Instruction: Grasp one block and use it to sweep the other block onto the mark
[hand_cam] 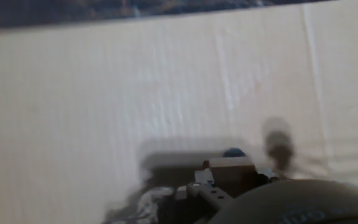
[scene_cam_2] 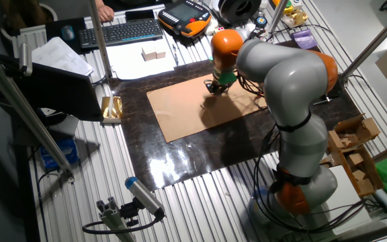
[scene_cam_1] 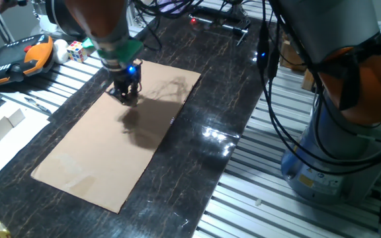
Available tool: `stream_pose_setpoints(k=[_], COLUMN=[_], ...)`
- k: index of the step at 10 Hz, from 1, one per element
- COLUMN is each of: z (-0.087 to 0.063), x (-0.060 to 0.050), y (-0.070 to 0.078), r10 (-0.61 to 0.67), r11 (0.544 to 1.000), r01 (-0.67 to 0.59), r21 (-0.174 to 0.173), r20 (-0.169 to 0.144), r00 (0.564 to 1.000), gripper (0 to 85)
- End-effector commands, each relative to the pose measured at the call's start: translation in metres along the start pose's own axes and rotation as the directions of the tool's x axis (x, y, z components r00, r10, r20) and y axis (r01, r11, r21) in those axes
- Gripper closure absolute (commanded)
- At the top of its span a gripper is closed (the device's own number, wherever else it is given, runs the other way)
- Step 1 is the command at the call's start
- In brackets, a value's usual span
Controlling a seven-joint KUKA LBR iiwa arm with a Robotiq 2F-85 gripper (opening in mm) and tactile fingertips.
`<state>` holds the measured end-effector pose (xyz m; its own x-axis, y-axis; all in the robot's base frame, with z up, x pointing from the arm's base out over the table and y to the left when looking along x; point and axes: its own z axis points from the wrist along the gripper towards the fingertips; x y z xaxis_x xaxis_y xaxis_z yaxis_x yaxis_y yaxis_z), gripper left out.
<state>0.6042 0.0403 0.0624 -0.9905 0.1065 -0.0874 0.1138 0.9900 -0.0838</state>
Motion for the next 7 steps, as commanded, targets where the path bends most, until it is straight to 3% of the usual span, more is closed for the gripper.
stream_pose_setpoints(k=[1,2,4,7], z=[0.0029,0.0034,0.0010,0.0003], x=[-0.0015,-0.0019,-0.0015,-0.0013], y=[0.0024,0.0038,0.0031,0.0035], r10=[0.038,0.036,0.017,-0.009], r11=[0.999,0.999,0.999,0.999], r01=[-0.038,-0.036,-0.018,0.006], r21=[0.001,-0.023,-0.032,-0.034], r20=[0.003,-0.015,-0.028,-0.086], r00=[0.999,0.999,0.999,0.996], gripper=[84.0,84.0,84.0,84.0])
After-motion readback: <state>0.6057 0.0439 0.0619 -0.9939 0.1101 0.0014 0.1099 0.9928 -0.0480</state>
